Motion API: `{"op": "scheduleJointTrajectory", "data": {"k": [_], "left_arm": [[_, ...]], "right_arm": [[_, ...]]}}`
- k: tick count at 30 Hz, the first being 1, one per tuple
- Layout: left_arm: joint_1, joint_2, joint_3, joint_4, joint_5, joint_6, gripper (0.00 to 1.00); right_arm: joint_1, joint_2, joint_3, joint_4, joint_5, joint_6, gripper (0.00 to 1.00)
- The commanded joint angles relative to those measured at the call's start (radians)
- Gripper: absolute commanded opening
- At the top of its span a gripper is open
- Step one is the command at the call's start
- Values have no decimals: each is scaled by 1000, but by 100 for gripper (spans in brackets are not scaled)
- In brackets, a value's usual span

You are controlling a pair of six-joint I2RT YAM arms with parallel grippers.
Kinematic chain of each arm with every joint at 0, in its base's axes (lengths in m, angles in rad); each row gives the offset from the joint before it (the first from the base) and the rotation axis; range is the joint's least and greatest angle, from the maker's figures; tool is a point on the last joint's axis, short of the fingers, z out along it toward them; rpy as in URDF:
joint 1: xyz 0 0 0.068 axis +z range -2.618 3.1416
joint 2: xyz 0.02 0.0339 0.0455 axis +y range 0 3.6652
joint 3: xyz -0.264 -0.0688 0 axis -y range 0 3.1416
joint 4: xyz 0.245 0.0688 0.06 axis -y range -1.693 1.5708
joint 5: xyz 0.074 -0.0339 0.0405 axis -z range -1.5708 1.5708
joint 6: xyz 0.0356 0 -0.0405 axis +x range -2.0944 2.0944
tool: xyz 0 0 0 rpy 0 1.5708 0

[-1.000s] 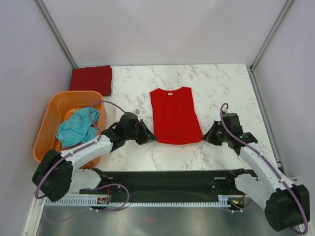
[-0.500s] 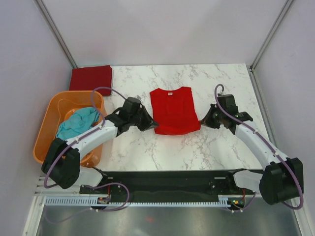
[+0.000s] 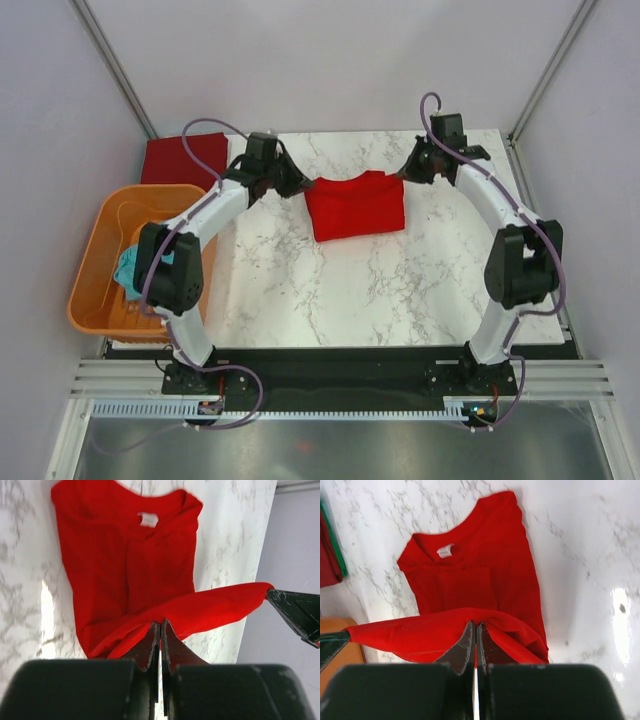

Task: Fold and stack the t-shirts
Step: Fold the tshirt

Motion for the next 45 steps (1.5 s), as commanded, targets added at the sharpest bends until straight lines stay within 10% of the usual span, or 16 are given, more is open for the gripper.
{"op": "scheduleJointTrajectory", "data": {"k": [1,17,26,45], "left_arm": [[30,104,178,20,46,84,2],[140,591,648,21,61,101,2],[191,662,760,20,58,174,41],[97,340,177,20,161,271,54]], "right_arm": [[-11,130,205,20,-49,-28,0],[-22,615,583,273,-144,-19,0],[-57,694,691,289,-181,-110,46],[-82,437,243,114,-452,-474,64]]}}
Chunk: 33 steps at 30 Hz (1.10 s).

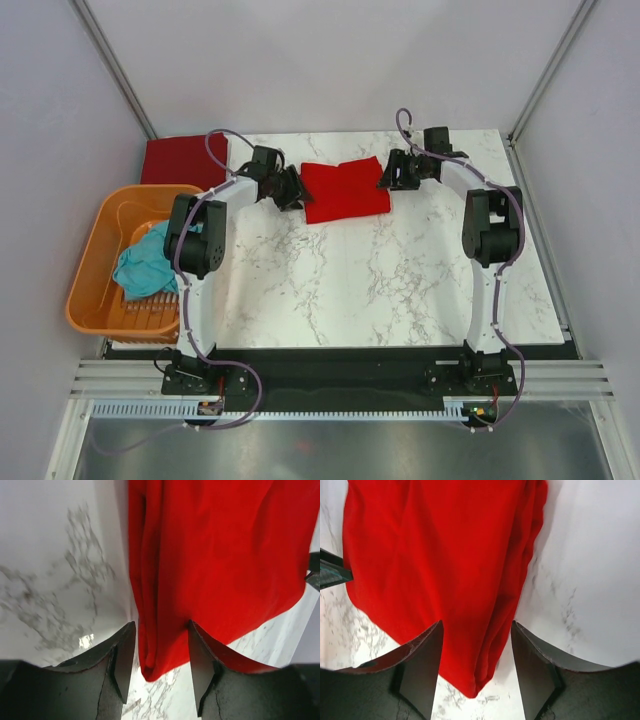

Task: Fold and stack the t-shirts
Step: Fold the tshirt

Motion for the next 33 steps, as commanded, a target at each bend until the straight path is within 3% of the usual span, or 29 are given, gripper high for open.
{"op": "scheduleJointTrajectory", "data": {"k": [1,6,8,11,12,13,16,17,19,21,23,26,29,33], "left_arm": [[-26,-81,-81,12,30,51,54],[-55,-77,-128,10,36,57,54],[-59,-74,-141,9,35,59,54],[-69,-71,-145,-34,-22,65,45],[-73,-74,-144,-58,-52,63,36],[-76,-86,-144,-59,-53,63,36],[-90,-121,-181,-59,-53,63,36],[-95,-150,-213,-115,-123,45,20],[-115,-189,-251,-115,-123,37,20],[-136,-250,-311,-118,-119,34,20],[-145,-316,-368,-120,-125,24,22],[-148,-368,-395,-125,-161,25,35],[-135,-402,-366,-135,-177,39,44],[-132,-382,-270,-138,-162,86,46]], "right_arm": [[1,-75,-65,-38,-78,-83,64],[4,-112,-179,-7,-100,-77,63],[4,-126,-217,0,-91,-77,57],[2,-156,-272,13,-69,-69,38],[4,-178,-289,20,-56,-54,33],[4,-192,-304,22,-45,-48,27],[2,-253,-375,19,-2,-4,23],[2,-274,-431,22,-3,12,22],[5,-345,-498,42,15,55,22],[5,-398,-588,46,40,79,23],[7,-419,-649,48,34,89,35],[4,-451,-673,42,44,102,48],[5,-482,-654,28,53,102,54],[4,-491,-581,23,64,75,58]]}}
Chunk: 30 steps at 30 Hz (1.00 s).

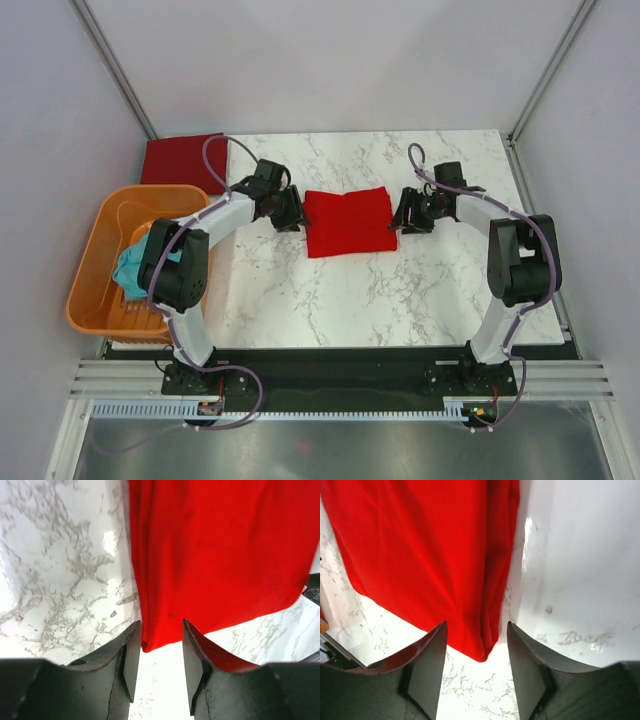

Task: Fold and stack the t-shirts
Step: Fold the tshirt

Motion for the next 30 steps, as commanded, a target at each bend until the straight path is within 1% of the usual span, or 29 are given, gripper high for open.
{"op": "scheduleJointTrajectory", "data": {"k": [1,3,5,10,11,15,17,18,19,20,22,23,24,25,26,27,30], "left_arm": [[6,6,135,7,-15,68,46],[6,49,195,7,16,95,46],[6,124,285,7,51,114,45],[12,256,446,7,56,136,44],[14,299,463,7,60,145,44],[40,371,522,9,41,156,44],[54,400,531,9,12,164,43],[57,408,536,7,-7,168,43],[58,413,536,7,-57,174,43],[63,426,536,7,-83,174,43],[75,437,536,6,-125,156,43],[77,449,536,4,-131,148,43],[78,456,540,3,-136,133,43],[81,460,543,3,-136,125,43],[81,465,546,1,-130,122,44],[81,472,557,0,-113,119,43],[84,466,573,0,-66,113,44]], "right_arm": [[-4,-39,98,22,14,-29,60],[-2,5,169,22,23,-60,61],[-4,47,248,20,16,-78,63],[-4,194,400,10,-10,-132,65],[-4,217,451,4,-21,-138,66],[-4,353,555,-3,-58,-146,65],[-4,402,591,-3,-27,-148,63],[-4,413,598,-3,-12,-149,58],[-2,421,603,0,26,-151,53],[-4,433,603,13,52,-137,38],[-4,438,582,55,68,-83,22],[-2,430,559,86,74,-59,11],[0,421,498,118,92,-42,8],[0,403,468,179,123,-28,5],[0,398,447,201,134,-11,1],[0,395,425,212,149,-5,0],[-4,400,433,220,149,9,1]]}}
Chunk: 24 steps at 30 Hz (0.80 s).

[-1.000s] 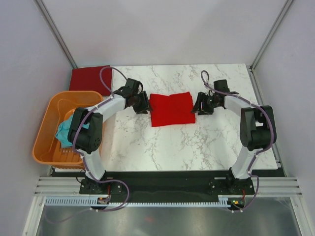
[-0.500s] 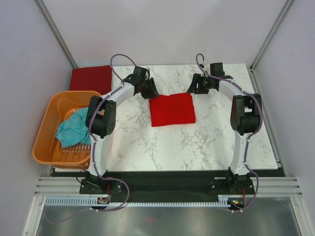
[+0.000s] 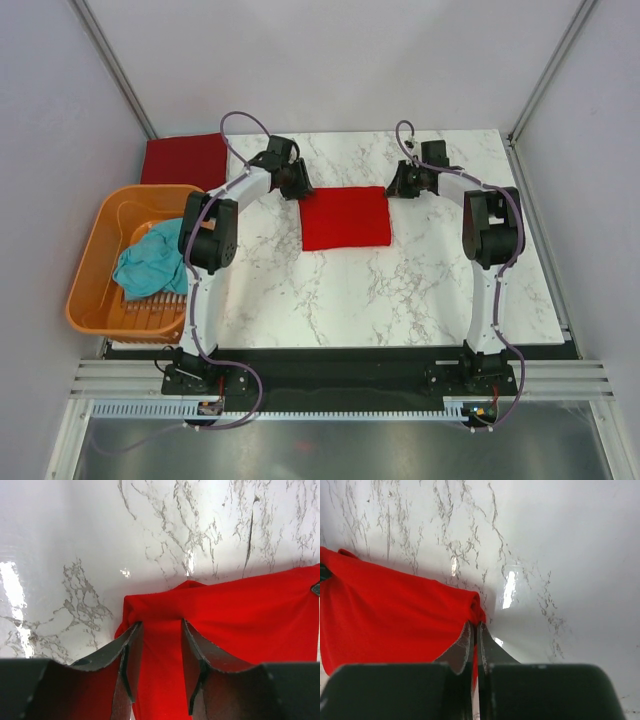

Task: Fold and stack the t-shirts
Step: Fold the tshirt

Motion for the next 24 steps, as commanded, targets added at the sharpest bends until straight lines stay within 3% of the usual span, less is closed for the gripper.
{"op": "scheduleJointTrajectory", "data": {"k": [1,2,5,10,17,19,24], "left_arm": [[27,11,40,-5,4,-6,45],[33,4,48,-5,30,-9,45],[49,-55,49,-5,106,-27,47],[59,-191,0,-5,158,-35,48],[7,-354,-179,1,196,-64,47],[-39,-368,-224,16,183,-78,47],[-129,-333,-346,28,109,-97,45]], "right_arm": [[-8,-9,-13,52,85,23,5],[-8,-13,-7,50,62,33,17],[-8,-50,16,41,29,44,40],[-6,-179,29,-60,19,26,46],[32,-280,-57,-161,-136,4,6],[69,-300,-115,-160,-154,-16,3],[98,-294,-263,-115,-180,-22,4]]}}
